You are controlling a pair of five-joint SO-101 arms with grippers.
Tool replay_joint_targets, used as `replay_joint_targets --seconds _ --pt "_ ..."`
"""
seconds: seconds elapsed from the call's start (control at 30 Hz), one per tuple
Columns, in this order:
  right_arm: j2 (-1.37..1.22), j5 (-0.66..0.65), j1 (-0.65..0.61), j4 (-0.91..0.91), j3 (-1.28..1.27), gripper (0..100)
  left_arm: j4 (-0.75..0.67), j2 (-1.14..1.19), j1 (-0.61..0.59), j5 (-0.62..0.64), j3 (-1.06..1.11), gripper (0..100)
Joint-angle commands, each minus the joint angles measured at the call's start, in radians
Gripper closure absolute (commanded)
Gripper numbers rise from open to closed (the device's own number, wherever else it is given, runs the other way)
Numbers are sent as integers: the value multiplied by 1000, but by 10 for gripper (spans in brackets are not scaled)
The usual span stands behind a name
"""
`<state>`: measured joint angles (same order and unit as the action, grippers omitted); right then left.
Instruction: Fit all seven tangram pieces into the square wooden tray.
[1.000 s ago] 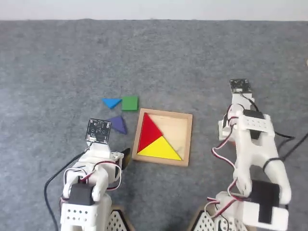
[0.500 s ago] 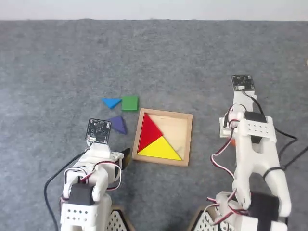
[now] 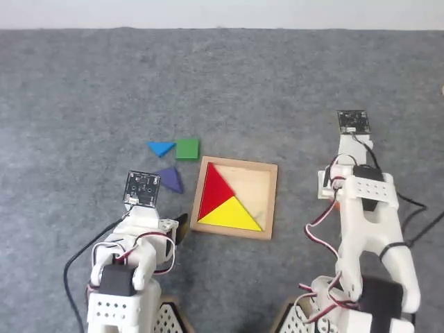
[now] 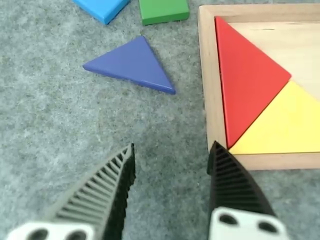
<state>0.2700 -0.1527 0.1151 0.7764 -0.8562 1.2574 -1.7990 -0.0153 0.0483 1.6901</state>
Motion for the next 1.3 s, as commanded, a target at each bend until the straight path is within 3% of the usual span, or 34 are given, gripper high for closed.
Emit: replay_joint_targets --seconds 0.0,0.27,0.6,1.0,1.27 --pt "-74 -18 12 -24 41 678 5 -20 -5 -3 -7 762" --pt "-268 -61 -4 58 186 678 5 -20 -5 -3 -7 762" --pt "-265 -157 -206 93 158 678 5 -20 -6 -3 -7 762" --pt "-140 -160 -314 156 80 678 5 -20 -6 -3 -7 762" --pt "-111 -103 -211 105 103 678 5 -20 -6 -3 -7 762"
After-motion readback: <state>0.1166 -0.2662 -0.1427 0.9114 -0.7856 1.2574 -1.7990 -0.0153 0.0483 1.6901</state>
